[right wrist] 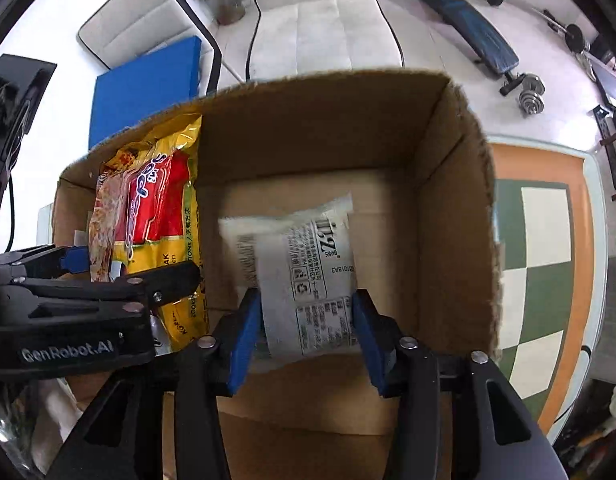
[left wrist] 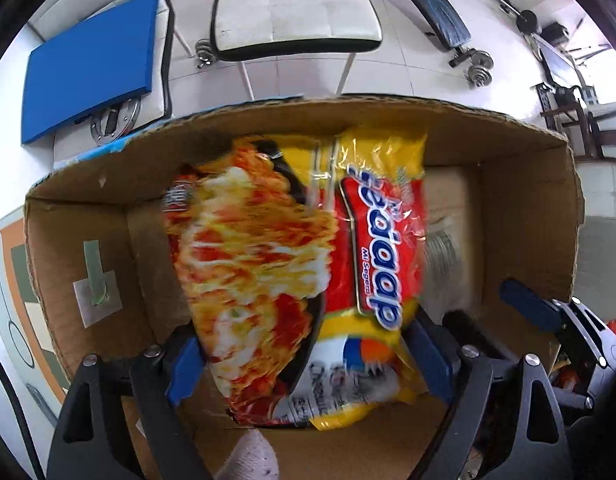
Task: Organize snacks
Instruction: 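Lower both held packs into the cardboard box and open both grippers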
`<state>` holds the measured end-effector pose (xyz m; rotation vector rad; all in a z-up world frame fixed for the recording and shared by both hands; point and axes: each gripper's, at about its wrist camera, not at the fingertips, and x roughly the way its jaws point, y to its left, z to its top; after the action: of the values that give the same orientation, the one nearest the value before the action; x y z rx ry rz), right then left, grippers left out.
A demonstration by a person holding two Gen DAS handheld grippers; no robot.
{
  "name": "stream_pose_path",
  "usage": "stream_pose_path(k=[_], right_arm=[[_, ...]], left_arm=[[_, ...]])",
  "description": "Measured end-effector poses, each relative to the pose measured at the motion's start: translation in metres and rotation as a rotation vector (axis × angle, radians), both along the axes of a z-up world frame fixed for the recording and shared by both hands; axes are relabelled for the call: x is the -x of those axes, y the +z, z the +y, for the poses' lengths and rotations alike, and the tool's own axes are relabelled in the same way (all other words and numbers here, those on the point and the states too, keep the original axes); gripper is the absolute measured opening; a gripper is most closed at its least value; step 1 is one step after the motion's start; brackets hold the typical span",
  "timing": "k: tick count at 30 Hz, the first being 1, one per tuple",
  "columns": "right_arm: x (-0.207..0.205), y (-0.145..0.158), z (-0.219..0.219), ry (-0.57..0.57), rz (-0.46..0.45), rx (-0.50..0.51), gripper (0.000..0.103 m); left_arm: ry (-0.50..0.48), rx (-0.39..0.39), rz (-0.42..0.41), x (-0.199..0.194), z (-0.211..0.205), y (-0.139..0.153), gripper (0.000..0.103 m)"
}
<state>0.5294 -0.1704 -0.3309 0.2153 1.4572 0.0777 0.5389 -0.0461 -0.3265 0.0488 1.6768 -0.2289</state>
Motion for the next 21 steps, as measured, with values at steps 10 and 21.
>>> stream_pose_path(k=[10,21], right_arm=[[0.006,0.004,0.005,0.006,0.020,-0.001,0.090],[0.044,0.051,0.007,0.050,-0.075,-0.030,0.096]], left_arm=[[0.057,0.038,-0.050,0.006,0.012,0.027,0.093],[0.080,-0.006,-0.271,0.077,0.023,0.101,0.093]])
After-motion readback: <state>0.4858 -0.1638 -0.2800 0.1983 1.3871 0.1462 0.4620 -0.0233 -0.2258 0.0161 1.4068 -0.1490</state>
